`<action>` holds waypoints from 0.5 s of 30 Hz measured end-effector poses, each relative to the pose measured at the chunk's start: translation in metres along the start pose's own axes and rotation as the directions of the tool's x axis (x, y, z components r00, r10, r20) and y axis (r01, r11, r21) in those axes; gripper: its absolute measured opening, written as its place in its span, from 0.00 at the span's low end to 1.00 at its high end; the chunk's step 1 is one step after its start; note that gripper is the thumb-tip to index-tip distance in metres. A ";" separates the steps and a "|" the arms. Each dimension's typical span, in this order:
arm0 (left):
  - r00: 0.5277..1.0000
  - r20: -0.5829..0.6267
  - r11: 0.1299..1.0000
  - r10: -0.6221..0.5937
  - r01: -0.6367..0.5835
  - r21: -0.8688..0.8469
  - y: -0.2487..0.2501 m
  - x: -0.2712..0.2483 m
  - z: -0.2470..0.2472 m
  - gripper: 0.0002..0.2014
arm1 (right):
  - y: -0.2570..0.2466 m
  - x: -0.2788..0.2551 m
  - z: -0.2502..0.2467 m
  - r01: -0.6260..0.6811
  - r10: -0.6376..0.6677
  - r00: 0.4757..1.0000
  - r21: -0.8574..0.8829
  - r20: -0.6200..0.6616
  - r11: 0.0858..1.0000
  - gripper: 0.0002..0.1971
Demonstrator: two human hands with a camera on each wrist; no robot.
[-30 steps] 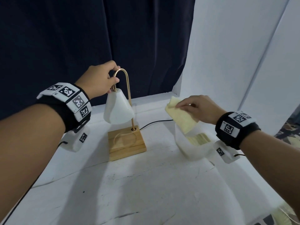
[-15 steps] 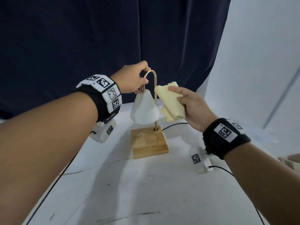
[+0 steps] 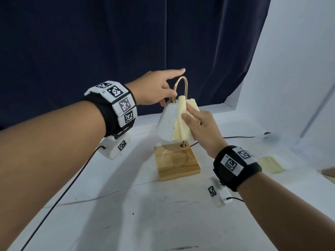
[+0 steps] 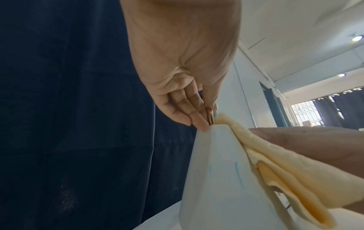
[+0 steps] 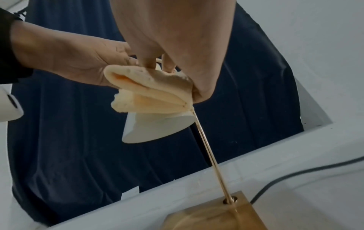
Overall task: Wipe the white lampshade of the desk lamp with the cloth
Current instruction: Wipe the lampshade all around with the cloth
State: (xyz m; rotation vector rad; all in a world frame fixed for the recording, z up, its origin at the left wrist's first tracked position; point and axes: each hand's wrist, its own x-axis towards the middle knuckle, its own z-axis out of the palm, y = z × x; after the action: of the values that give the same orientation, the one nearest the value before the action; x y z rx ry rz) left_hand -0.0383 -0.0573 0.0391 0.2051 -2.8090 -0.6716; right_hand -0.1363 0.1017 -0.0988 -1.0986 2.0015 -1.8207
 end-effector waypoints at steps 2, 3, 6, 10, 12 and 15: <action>1.000 0.014 1.000 0.024 -0.025 0.019 -0.004 0.002 -0.004 0.31 | 0.009 0.001 0.001 -0.016 0.016 1.000 -0.041 0.003 0.999 0.31; 0.999 0.016 0.999 0.038 -0.038 0.024 -0.005 0.004 -0.005 0.30 | 0.012 0.001 0.002 -0.020 0.020 1.000 -0.057 0.003 0.998 0.33; 0.997 0.017 0.998 0.070 -0.070 0.008 -0.005 0.007 -0.006 0.30 | 0.017 0.000 0.004 -0.024 0.020 0.999 -0.104 -0.044 0.994 0.38; 0.996 -0.001 0.996 0.089 -0.089 -0.019 -0.007 0.006 -0.002 0.30 | 0.017 0.001 0.005 -0.003 -0.010 0.997 -0.172 -0.075 0.985 0.35; 0.996 -0.016 0.995 0.090 -0.090 -0.043 -0.009 0.003 0.000 0.30 | 0.012 -0.002 0.005 -0.005 -0.013 0.996 -0.196 -0.091 0.981 0.28; 0.995 -0.065 0.994 0.081 -0.085 -0.066 -0.013 -0.003 0.009 0.30 | 0.010 -0.009 0.007 -0.004 -0.027 0.990 -0.223 -0.135 0.975 0.25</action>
State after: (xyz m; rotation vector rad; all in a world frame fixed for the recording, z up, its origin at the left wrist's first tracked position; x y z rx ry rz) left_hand -0.0371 -0.0646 0.0242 0.0937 -2.7140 -0.7279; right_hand -0.1293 0.1021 -0.1120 -1.0701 2.3311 -1.7539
